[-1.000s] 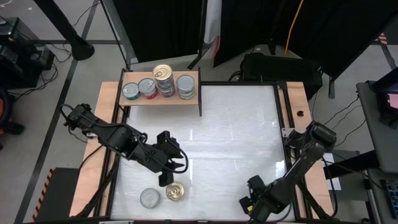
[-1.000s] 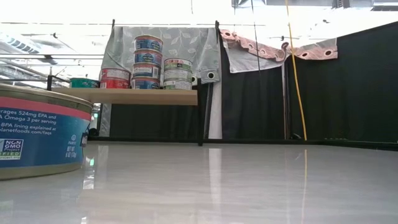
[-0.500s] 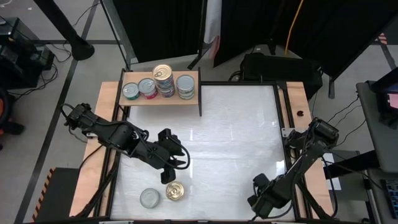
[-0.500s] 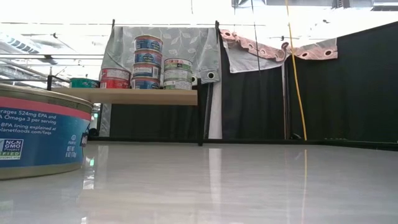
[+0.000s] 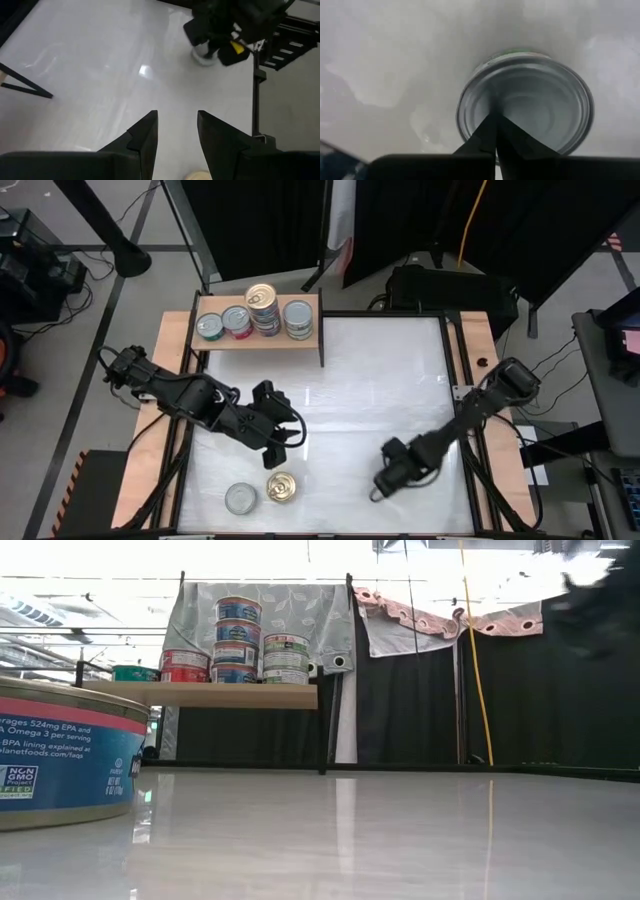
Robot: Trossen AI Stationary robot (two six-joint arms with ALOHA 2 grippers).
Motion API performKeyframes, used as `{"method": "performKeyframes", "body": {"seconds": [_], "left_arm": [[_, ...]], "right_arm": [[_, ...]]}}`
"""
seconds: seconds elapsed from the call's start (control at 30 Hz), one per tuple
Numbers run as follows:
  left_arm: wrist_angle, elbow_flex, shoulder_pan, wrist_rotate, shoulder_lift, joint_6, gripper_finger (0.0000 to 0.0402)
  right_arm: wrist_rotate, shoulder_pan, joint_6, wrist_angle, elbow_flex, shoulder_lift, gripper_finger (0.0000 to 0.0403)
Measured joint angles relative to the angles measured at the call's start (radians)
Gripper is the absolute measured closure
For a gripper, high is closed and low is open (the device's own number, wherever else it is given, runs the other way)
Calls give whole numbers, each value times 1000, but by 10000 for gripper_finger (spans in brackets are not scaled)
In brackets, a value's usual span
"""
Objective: Stack canned seafood by type on shelf
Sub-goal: Stack the green white tuna can on top of the green white tuna cans on the shelf
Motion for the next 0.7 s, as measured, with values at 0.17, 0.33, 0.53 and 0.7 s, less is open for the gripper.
{"method": "performKeyframes", "body": {"seconds": [0.17, 0.33, 0.53, 0.7], "left_arm": [[0, 0, 12, -34, 0, -25, 263], [-1, 0, 19, -44, 0, -35, 263], [-5, 0, 18, -44, 0, -35, 263], [-5, 0, 18, -65, 0, -35, 263]], "right_arm": [[171, -127, -151, -9, 46, 11, 403], [181, -207, -297, -123, 129, 14, 403], [153, -191, -310, -239, 155, -10, 403], [138, -168, -263, -172, 117, -9, 403]]}}
